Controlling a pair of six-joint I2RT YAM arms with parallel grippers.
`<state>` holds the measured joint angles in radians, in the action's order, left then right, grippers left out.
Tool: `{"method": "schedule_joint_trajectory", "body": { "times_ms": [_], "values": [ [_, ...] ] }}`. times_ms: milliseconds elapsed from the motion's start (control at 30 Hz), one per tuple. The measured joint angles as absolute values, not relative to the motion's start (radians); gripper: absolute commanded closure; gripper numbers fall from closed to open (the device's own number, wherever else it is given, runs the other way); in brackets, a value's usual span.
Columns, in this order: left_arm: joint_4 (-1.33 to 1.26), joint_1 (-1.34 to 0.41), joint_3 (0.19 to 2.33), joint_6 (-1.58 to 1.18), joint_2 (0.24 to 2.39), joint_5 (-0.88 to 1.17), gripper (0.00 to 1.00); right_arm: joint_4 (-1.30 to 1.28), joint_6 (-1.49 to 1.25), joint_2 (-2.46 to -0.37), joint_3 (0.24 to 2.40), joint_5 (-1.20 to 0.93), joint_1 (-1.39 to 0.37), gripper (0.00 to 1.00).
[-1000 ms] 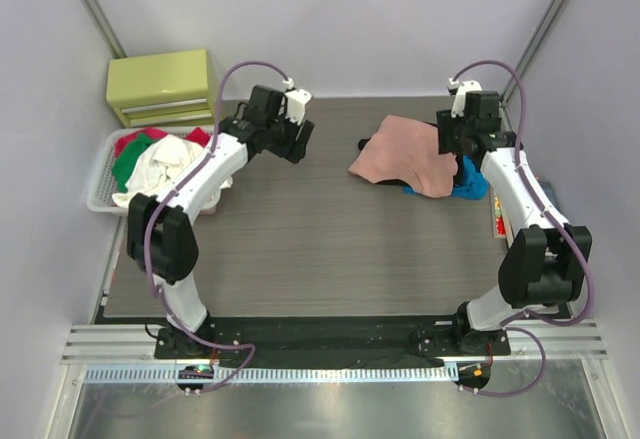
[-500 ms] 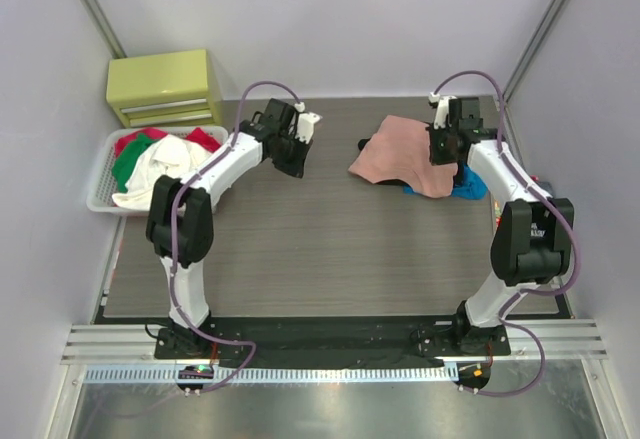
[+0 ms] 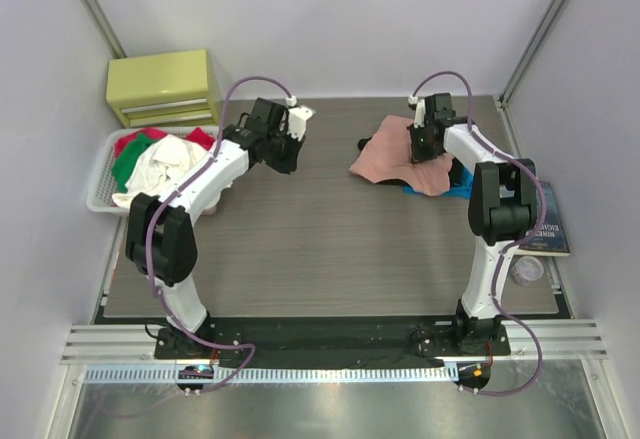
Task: Fold and stack the t-shirts
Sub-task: Smooth out wrinkles on the folded tshirt
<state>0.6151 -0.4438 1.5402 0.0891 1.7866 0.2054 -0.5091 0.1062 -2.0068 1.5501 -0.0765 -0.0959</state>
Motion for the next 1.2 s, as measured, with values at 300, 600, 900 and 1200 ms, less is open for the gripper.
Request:
{"method": "schedule_joint_trajectory", "body": {
  "times_ms": [300,600,900,1200],
  "values": [
    [0.609,-0.444,1.499,0.096,1.761,0.200,1.00,-0.508,0.056,-2.030,1.558,-0.107,-0.074,0.99],
    [0.599,-0.444,1.499,0.095,1.763,0.202,1.00,-0.471,0.069,-1.979,1.496,-0.161,-0.061,0.99],
    [0.585,-0.444,1.488,0.082,1.726,0.160,0.54,-0.493,0.076,-1.716,1.427,-0.168,-0.036,0.47],
    [0.840,-0.397,1.991,0.055,2.103,0.691,0.43,-0.623,0.029,-1.659,1.433,-0.447,0.252,0.39]
  ]
}}
